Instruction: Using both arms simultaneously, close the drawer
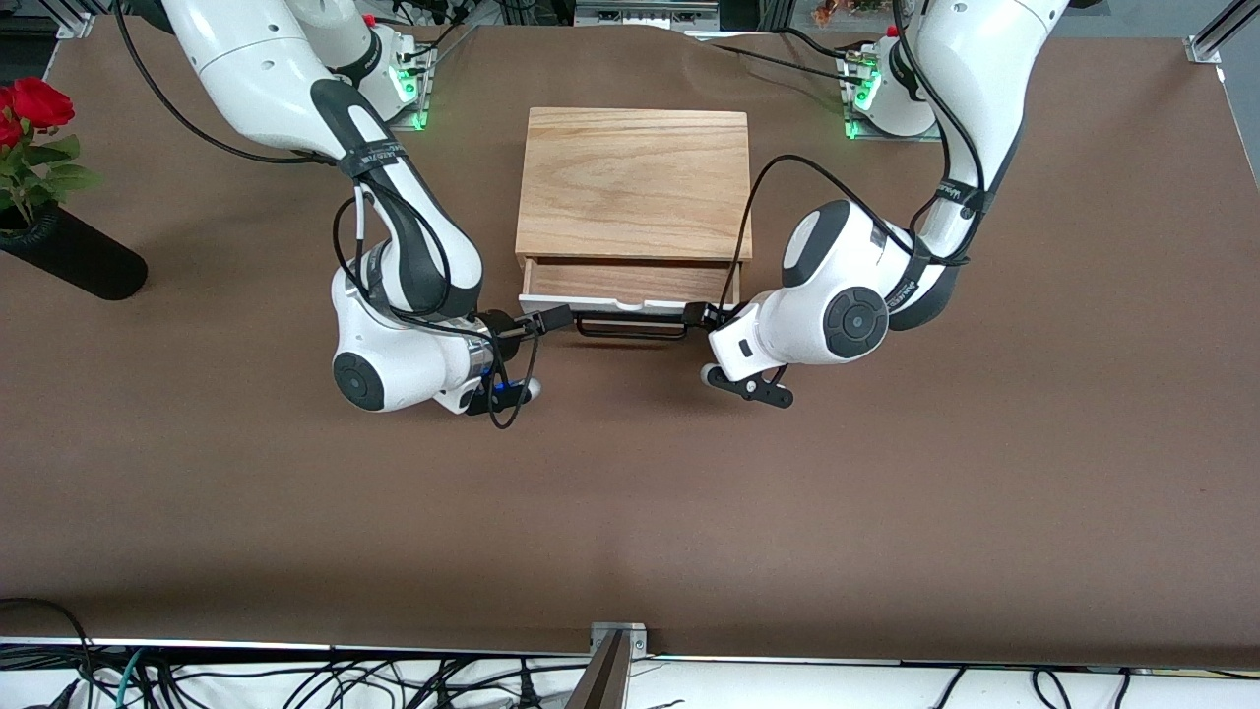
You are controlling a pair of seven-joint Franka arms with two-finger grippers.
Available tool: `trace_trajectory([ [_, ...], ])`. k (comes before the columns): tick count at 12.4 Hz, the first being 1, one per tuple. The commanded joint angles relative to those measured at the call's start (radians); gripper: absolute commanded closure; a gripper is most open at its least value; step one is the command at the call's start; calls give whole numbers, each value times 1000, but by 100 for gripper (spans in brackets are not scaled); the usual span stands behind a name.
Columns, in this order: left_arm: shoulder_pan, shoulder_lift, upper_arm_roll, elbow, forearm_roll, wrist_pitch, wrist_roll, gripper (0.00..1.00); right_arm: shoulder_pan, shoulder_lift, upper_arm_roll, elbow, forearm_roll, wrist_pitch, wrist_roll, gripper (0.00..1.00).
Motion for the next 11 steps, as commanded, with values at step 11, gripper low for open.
trace_trajectory([
  [11, 8, -42, -11, -96, -77, -160, 2, 0, -11, -131, 4, -233, 13, -118, -19, 0],
])
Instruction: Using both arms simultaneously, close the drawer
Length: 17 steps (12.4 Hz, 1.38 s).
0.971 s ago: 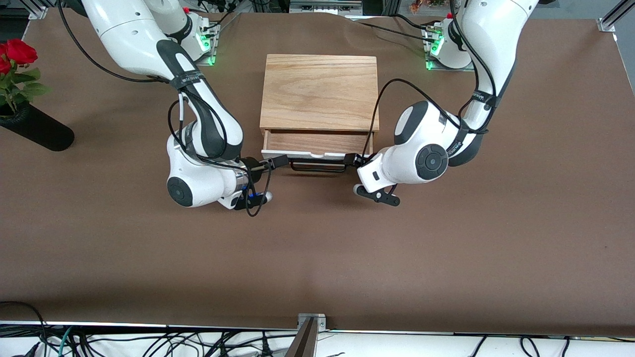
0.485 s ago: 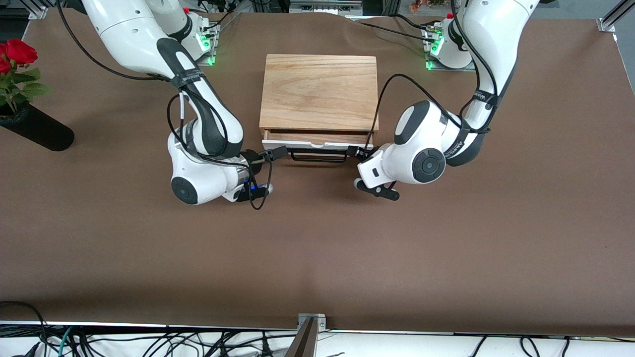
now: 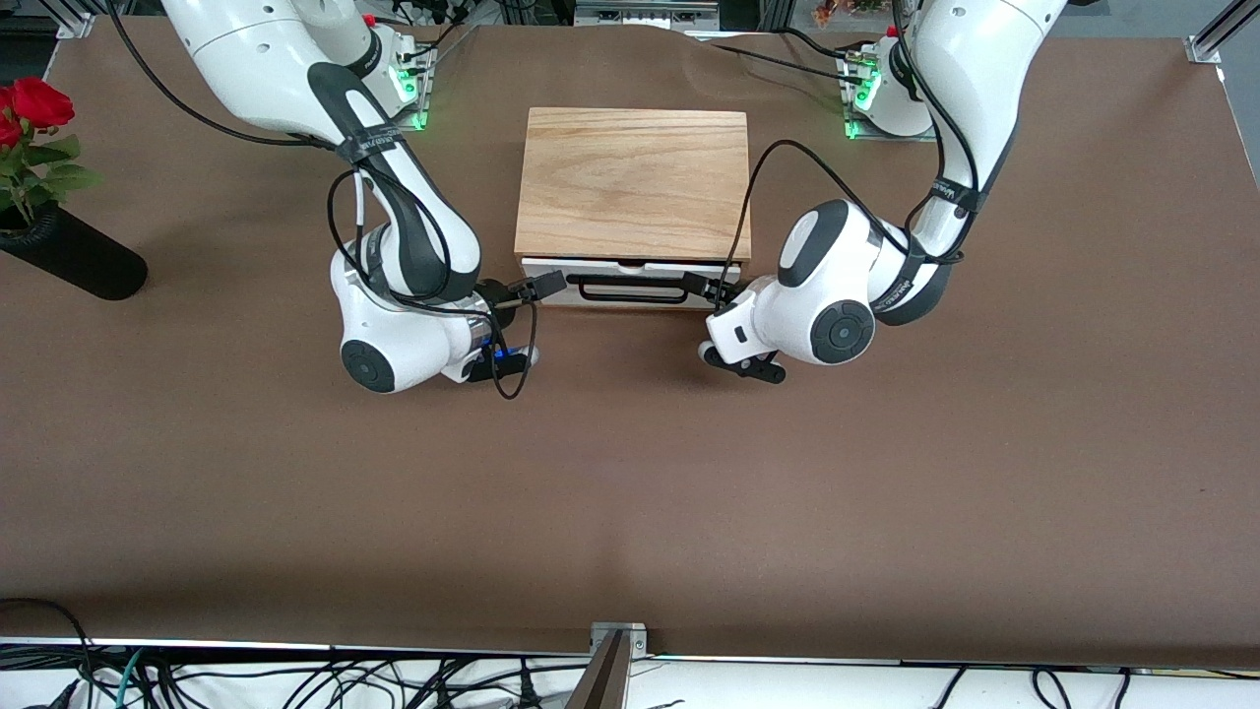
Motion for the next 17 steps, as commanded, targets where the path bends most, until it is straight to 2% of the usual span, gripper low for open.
trace_trajectory([
  [1, 7, -38, -4, -45, -19, -52, 2, 0, -8, -54, 4, -100, -2, -49, -20, 0],
  [5, 11, -55, -2, -43, -19, -112, 0, 0, -13, -57, 4, -94, -2, -52, -18, 0],
  [9, 30, -71, 9, -16, 2, -118, 8, 0, -77, -47, 4, -8, -2, -28, -20, 0],
  [12, 53, -81, 16, 96, 123, -120, 14, 0, -124, -45, 1, 79, -20, -2, -21, 0],
  [13, 76, -81, 16, 139, 149, -120, 14, 0, -137, -47, -17, 111, -43, 10, -23, 0],
  [15, 122, -83, 19, 193, 160, -120, 14, 0, -143, -71, -53, 139, -161, 61, -59, 0],
  [17, 142, -106, 19, 231, 295, -118, 14, 0, -141, -114, -105, 176, -178, 58, -118, 0],
])
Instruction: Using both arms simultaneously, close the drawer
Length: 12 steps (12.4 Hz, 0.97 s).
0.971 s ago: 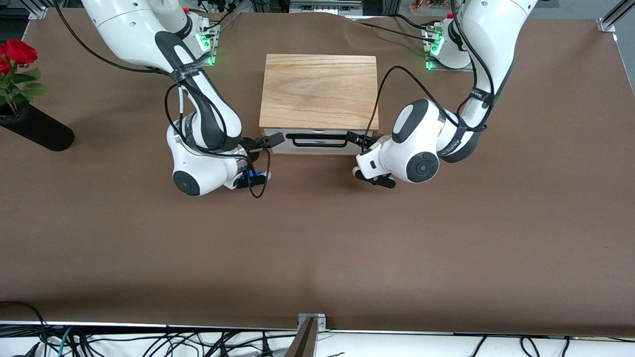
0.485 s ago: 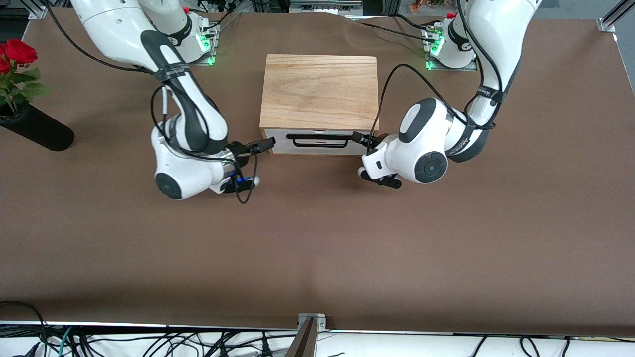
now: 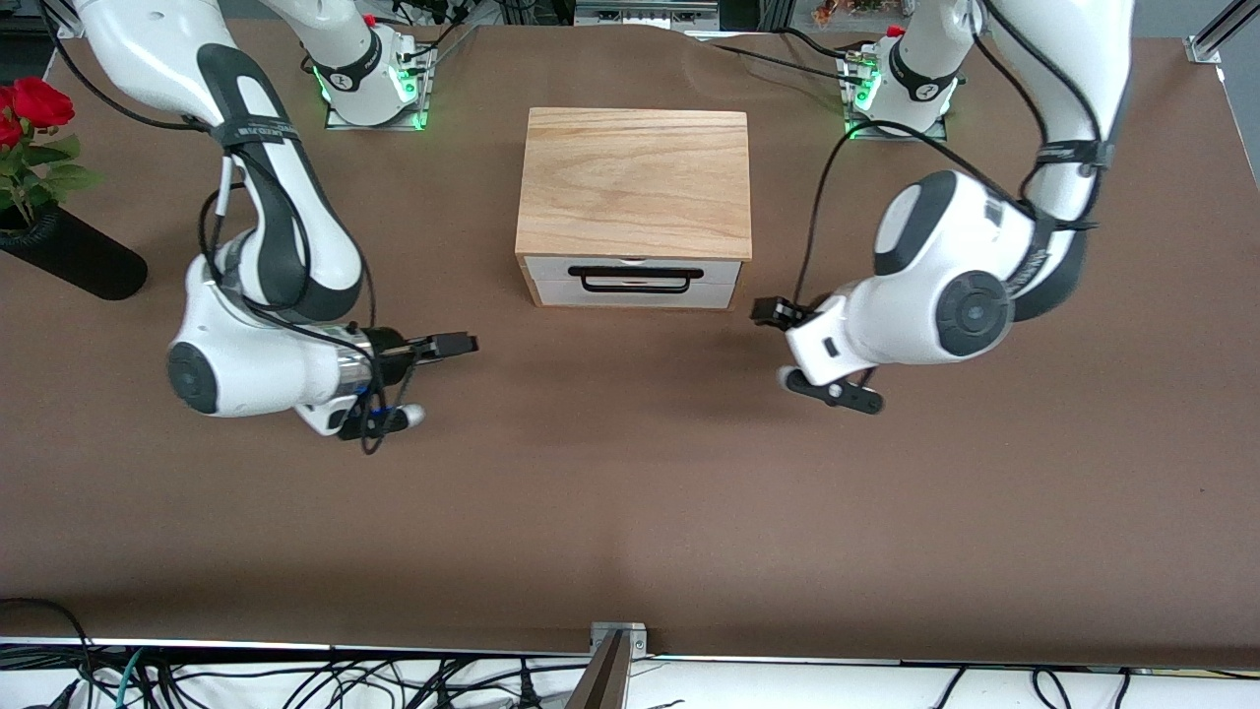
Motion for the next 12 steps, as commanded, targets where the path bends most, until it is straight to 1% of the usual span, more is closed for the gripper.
trace_trajectory([
  [1, 20, -31, -5, 62, 157, -24, 11, 0, 3, -84, -43, 22, -58, -2, -46, 0],
  [2, 47, -51, -5, 72, 185, -24, 11, 0, 6, -135, -41, 17, -150, -14, -38, 0],
  [3, 83, -77, -5, 72, 188, -24, 11, 0, 9, -176, -37, 16, -237, -40, -33, 0],
  [4, 121, -103, -6, 72, 189, -36, 15, 0, 9, -215, -37, 14, -259, -75, -33, 0],
  [5, 150, -135, -6, 70, 189, -92, 64, 0, 9, -250, -41, 11, -269, -114, -32, 0],
  [6, 169, -163, -5, 72, 189, -140, 156, 0, 8, -281, -44, 4, -278, -132, -33, 0],
  [7, 201, -210, -12, 66, 182, -163, 196, 0, 9, -321, -44, -10, -334, -134, -33, 0],
  [9, 207, -257, -5, 56, 184, -217, 193, 0, 17, -410, -41, -50, -446, -148, -38, 0],
  [10, 198, -301, 4, 30, 184, -217, 193, 0, 16, -439, -40, -49, -497, -171, -43, 0],
  [11, 152, -362, 77, -40, 175, -191, 192, 0, 14, -459, -43, -42, -517, -204, -41, 0],
  [12, 94, -413, 150, -109, 178, -118, 192, 0, 13, -480, -47, -42, -522, -233, -40, 0],
])
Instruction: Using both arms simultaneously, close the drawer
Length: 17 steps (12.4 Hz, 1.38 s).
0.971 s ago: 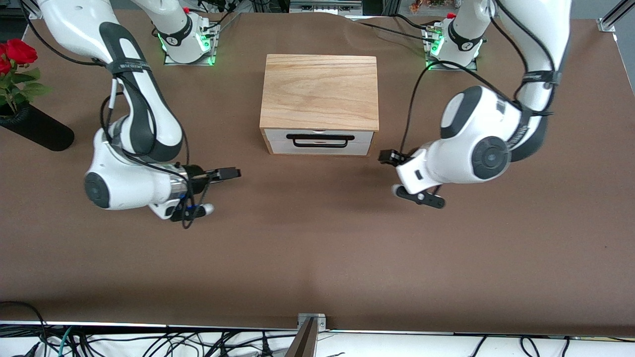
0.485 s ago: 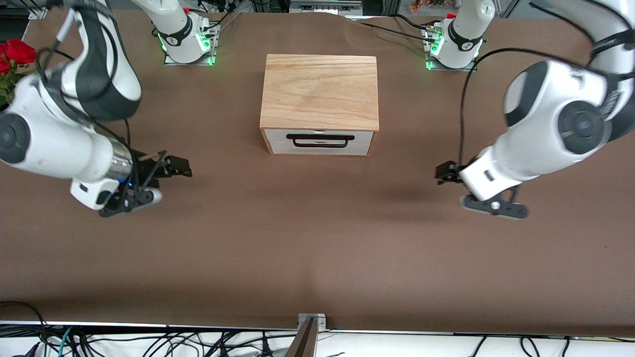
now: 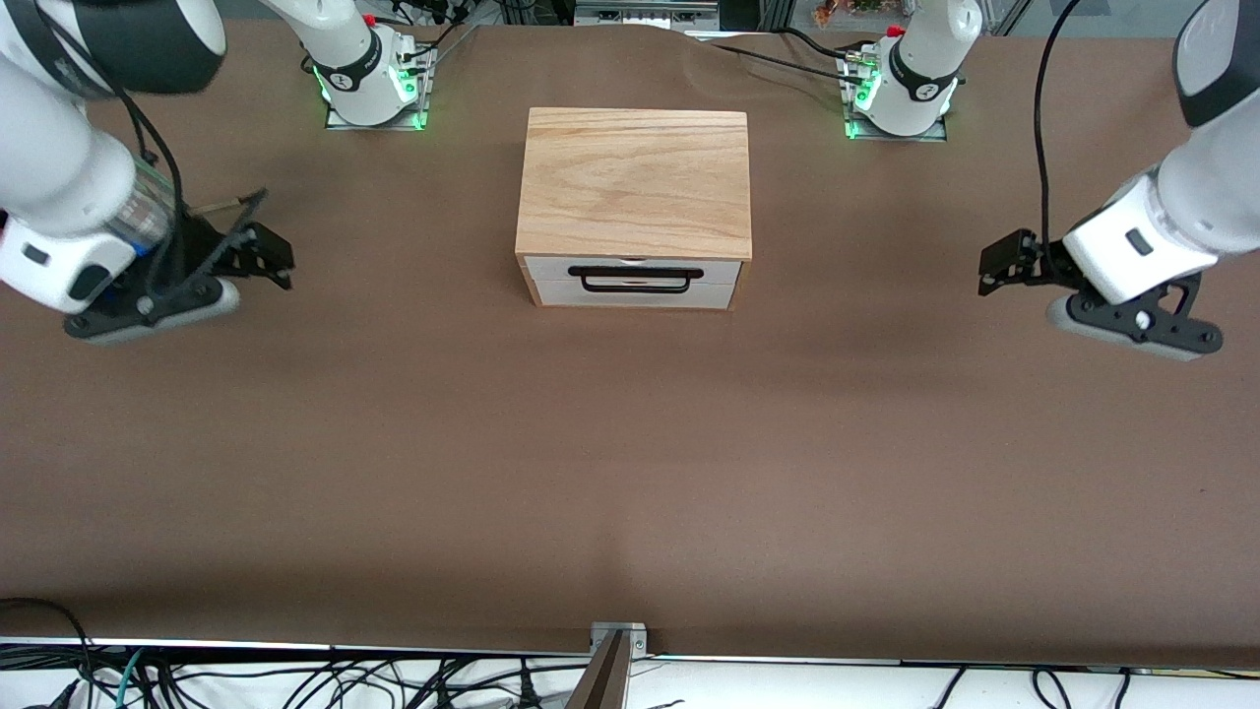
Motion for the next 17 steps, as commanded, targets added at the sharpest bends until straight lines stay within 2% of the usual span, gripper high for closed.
trace_trajectory([
  [1, -78, -140, 120, -201, 8, 131, 33, 0, 2, -71, -29, -44, -30, -41, -6, 0],
  [3, -66, -165, 120, -234, 8, 130, 18, 0, -1, -70, -46, -44, -9, -38, -2, 0],
  [7, -38, -161, 113, -220, 17, 92, 17, 0, -7, -67, -55, -40, 60, -64, -5, 0],
  [9, -39, -158, 111, -208, 19, 44, 18, 0, -7, -65, -61, -40, 61, -66, -5, 0],
  [17, -38, -145, 120, -202, 17, -3, 21, 0, -5, -67, -60, -40, 62, -66, 37, 0],
])
